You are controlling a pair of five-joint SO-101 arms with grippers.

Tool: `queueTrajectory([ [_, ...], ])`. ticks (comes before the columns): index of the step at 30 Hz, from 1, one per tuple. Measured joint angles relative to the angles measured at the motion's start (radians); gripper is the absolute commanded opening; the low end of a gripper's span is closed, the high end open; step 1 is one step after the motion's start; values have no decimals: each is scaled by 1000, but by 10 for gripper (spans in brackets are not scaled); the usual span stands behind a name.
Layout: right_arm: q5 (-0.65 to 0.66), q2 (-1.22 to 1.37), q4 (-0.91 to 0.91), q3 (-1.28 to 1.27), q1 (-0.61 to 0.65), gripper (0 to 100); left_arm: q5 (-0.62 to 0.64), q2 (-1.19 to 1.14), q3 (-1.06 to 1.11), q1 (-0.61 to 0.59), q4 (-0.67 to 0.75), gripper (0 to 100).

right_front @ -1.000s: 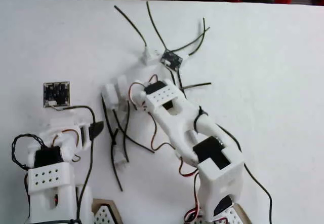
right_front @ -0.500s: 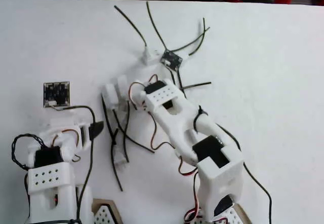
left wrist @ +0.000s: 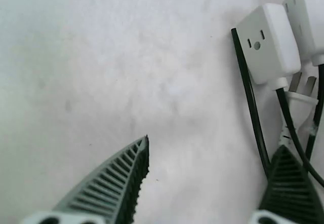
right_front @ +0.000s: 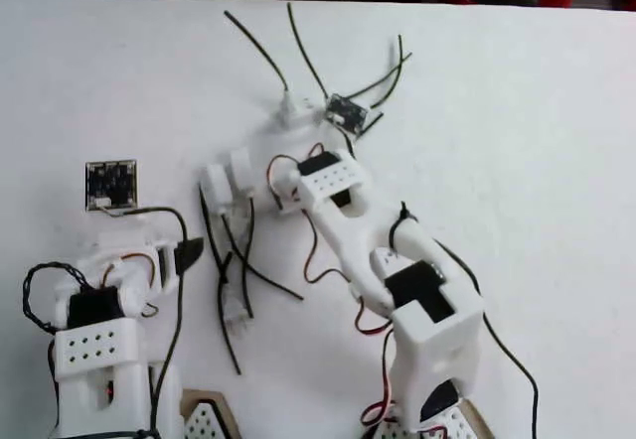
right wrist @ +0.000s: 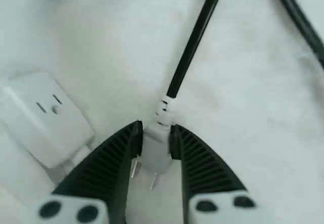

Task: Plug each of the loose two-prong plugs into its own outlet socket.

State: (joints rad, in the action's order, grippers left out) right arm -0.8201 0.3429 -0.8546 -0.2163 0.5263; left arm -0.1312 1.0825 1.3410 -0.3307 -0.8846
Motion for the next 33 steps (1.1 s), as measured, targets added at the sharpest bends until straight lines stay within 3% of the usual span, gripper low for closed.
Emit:
queueTrajectory([
  [10,489,-213,-330,-5,-112,17,0,0,0,0,0,362],
  [17,789,-250,-440,-25,-166,17,-6,0,0,0,0,362],
  [28,844,-94,-450,-54,-164,19,-6,0,0,0,0,362],
  [33,844,-66,-451,-49,-164,81,-6,0,0,0,0,362],
])
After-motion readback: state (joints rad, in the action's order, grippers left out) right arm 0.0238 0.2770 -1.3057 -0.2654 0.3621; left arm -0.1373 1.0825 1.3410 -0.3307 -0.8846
